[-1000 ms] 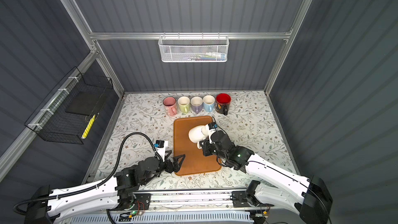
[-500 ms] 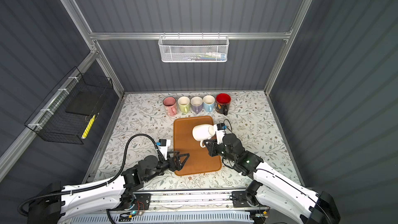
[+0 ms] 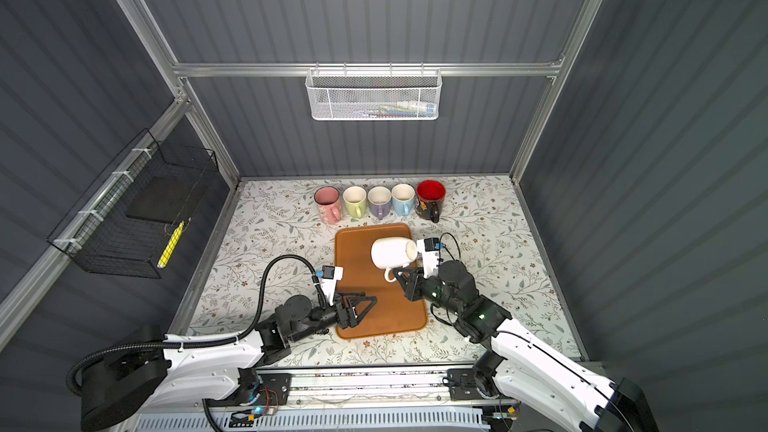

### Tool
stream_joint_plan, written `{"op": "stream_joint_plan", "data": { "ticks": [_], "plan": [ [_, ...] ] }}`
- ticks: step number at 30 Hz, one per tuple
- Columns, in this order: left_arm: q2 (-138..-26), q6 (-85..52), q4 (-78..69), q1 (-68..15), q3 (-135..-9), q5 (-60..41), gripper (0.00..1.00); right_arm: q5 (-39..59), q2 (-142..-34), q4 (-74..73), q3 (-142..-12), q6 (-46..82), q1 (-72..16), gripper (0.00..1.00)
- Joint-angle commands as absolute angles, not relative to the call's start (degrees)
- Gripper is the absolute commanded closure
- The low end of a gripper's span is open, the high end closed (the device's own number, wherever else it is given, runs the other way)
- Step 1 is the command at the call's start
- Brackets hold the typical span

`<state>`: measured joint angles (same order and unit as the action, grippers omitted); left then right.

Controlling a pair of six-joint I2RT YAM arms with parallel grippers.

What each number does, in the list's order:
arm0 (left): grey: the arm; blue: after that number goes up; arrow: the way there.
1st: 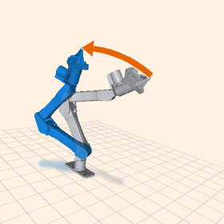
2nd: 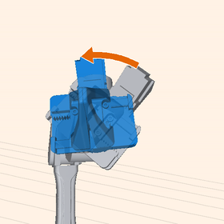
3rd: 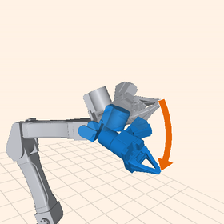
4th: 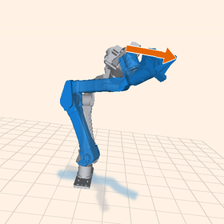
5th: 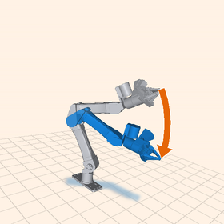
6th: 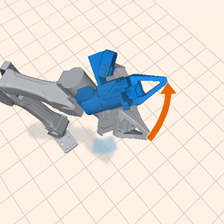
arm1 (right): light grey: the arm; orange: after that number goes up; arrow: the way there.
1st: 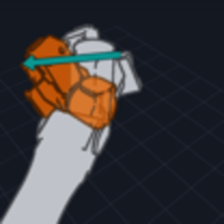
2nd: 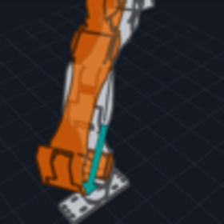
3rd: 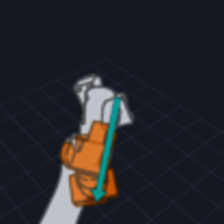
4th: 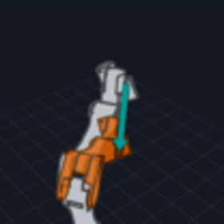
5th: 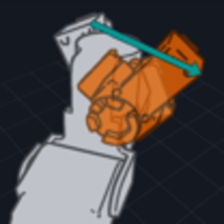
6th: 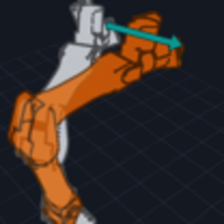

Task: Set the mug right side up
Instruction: 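Tilt the white mug sideways with the right gripper while the left gripper approaches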

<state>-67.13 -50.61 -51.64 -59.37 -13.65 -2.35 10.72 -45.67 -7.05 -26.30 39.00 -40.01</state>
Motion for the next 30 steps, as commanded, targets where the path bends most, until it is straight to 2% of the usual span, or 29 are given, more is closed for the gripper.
{"op": "stream_joint_plan", "data": {
  "ticks": [1,7,17,30],
  "plan": [
    [-68.77,-53.91,-64.3,-57.67,-11.86,-5.02,0.16,13.08,-43.57,-15.82,-25.94,38.98,-39.64,1.0],
    [-73.43,-55.78,-73.43,-56.64,-12.28,-8.66,0.17,16.01,-41.97,-20.95,-23.74,39.96,-39.11,1.0],
    [-78.71,-57.01,-80.19,-54.6,-15.28,-12.32,0.33,23.22,-42.15,-30.0,-21.7,42.36,-38.72,1.0],
    [-84.66,-61.22,-87.67,-50.43,-19.98,-17.15,0.4,28.25,-46.06,-35.02,-22.47,44.36,-38.44,1.0]
  ]
}}
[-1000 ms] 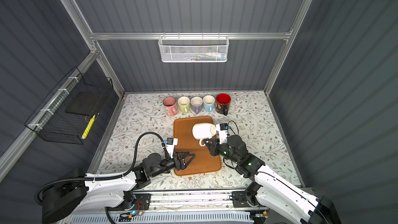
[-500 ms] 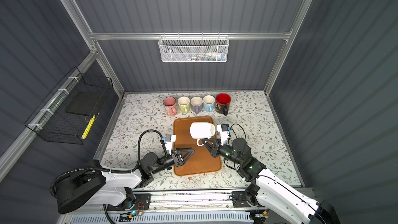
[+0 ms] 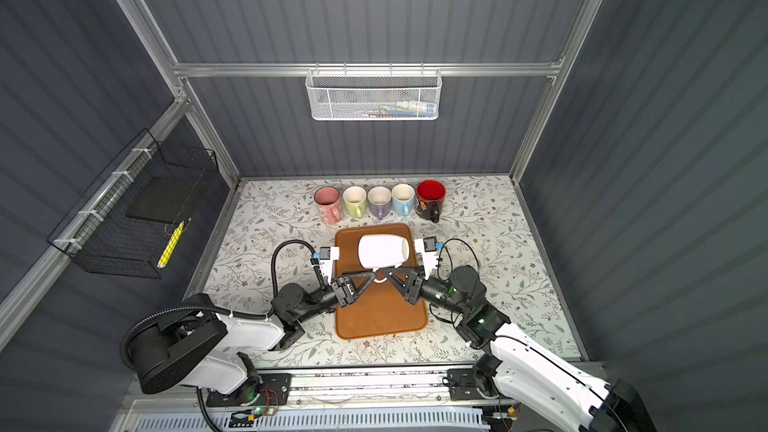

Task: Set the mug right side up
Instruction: 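Hold the white mug with the right gripper while the left gripper closes in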

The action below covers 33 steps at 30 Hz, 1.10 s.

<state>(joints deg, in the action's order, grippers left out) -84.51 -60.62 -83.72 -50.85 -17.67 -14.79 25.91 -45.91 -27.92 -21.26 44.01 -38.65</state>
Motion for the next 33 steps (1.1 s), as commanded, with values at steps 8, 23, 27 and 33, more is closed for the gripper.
{"op": "stream_joint_plan", "data": {
  "ticks": [8,23,27,33],
  "plan": [
    [-85.42,-61.52,-87.58,-50.01,-23.0,-20.41,0.49,28.44,-46.58,-35.52,-22.6,44.09,-38.32,1.0],
    [-85.22,-61.09,-87.63,-50.01,-23.0,-20.14,0.65,29.52,-48.02,-37.62,-21.69,44.82,-37.99,1.0],
    [-85.21,-60.9,-87.64,-49.94,-23.12,-20.31,0.73,29.9,-48.97,-39.31,-20.79,45.66,-37.97,1.0],
    [-85.68,-61.33,-87.63,-49.87,-23.72,-20.92,0.89,29.53,-48.45,-38.7,-20.6,45.28,-38.02,1.0]
  ]
}}
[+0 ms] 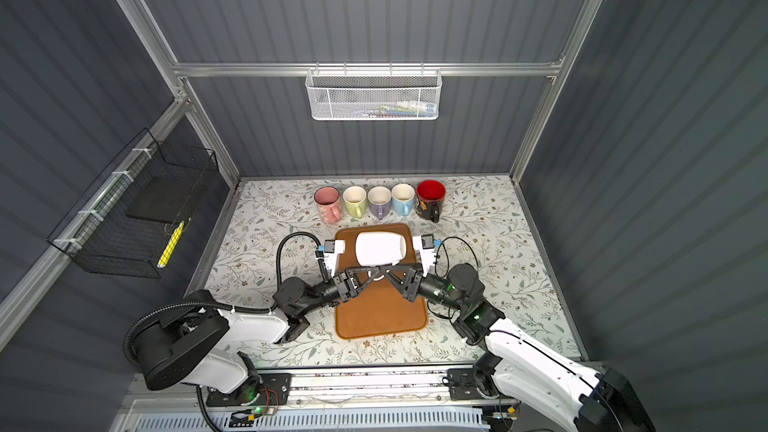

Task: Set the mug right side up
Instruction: 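Hold the white mug with the right gripper while the left gripper closes in, then grasp the white mug with the left gripper while the right gripper releases it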

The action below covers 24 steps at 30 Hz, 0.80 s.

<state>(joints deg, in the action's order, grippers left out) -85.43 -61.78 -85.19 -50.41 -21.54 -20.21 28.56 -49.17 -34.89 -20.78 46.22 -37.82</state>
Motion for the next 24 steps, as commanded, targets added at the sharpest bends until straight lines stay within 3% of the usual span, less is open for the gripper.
{"op": "stream_joint_plan", "data": {
  "ticks": [1,4,8,11,16,21,24],
  "plan": [
    [-85.69,-61.38,-87.61,-49.8,-23.73,-20.92,0.91,29.38,-48.39,-38.46,-20.5,45.19,-37.99,1.0],
    [-85.6,-61.41,-87.63,-49.67,-23.26,-20.01,1.0,28.85,-48.16,-38.06,-20.41,45.03,-37.99,1.0],
    [-84.7,-61.0,-87.6,-49.35,-21.83,-17.32,1.0,28.35,-48.12,-37.88,-20.13,45.09,-37.97,1.0],
    [-83.94,-60.39,-87.63,-49.31,-20.89,-16.29,1.0,27.8,-48.17,-37.61,-19.97,45.0,-37.97,0.94],
    [-82.9,-59.62,-87.61,-49.03,-20.04,-15.12,1.0,27.25,-48.08,-36.62,-20.17,44.59,-37.97,0.74],
    [-81.5,-59.5,-87.33,-48.28,-19.39,-14.34,1.0,25.78,-47.43,-34.54,-20.22,43.45,-37.97,0.41],
    [-79.3,-58.82,-85.41,-47.47,-18.53,-12.9,1.0,24.89,-46.3,-33.03,-20.07,42.52,-37.97,0.32]
  ]
}}
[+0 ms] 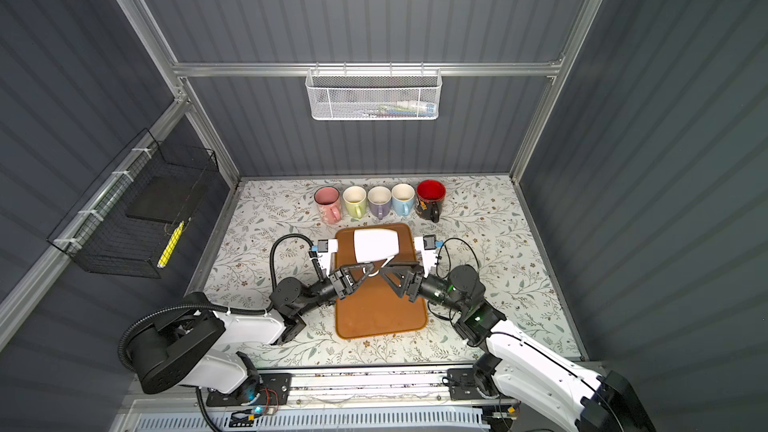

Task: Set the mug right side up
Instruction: 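Grasp the white mug with the left gripper while the right gripper releases it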

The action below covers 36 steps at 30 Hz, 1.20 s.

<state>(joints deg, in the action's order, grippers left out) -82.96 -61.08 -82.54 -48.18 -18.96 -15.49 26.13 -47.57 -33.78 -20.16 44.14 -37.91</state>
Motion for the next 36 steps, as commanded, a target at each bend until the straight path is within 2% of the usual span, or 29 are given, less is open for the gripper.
{"op": "stream_joint_plan", "data": {
  "ticks": [1,5,9,15,19,23,28,33,36],
  "plan": [
    [-78.18,-58.35,-84.04,-47.27,-18.37,-12.59,1.0,24.71,-45.86,-32.4,-20.12,42.14,-37.97,0.29],
    [-71.85,-54.39,-74.5,-46.84,-19.22,-11.57,1.0,23.05,-44.58,-29.65,-19.84,40.9,-37.99,0.23],
    [-62.2,-46.83,-52.12,-46.85,-22.83,-7.99,1.0,20.14,-43.62,-26.0,-20.08,39.96,-37.99,0.19],
    [-50.82,-33.47,-13.56,-46.84,-33.17,4.81,1.0,14.38,-42.31,-18.47,-21.8,37.75,-37.88,0.13],
    [-47.97,-28.29,3.49,-46.84,-40.01,14.69,1.0,12.24,-42.53,-15.14,-23.58,35.75,-37.9,0.08],
    [-50.25,-24.41,18.73,-46.82,-48.4,21.51,1.0,10.51,-43.4,-13.56,-25.06,33.99,-37.9,0.01],
    [-59.84,-22.44,39.58,-46.8,-59.34,33.28,1.0,9.7,-44.35,-12.67,-26.37,32.36,-37.88,0.01],
    [-65.28,-21.1,48.68,-45.91,-65.94,38.44,1.0,7.73,-44.3,-10.92,-26.55,31.44,-37.91,0.01],
    [-68.52,-19.6,51.72,-42.41,-69.22,37.17,1.0,5.25,-44.04,-8.82,-26.54,31.19,-37.9,0.01]
  ]
}}
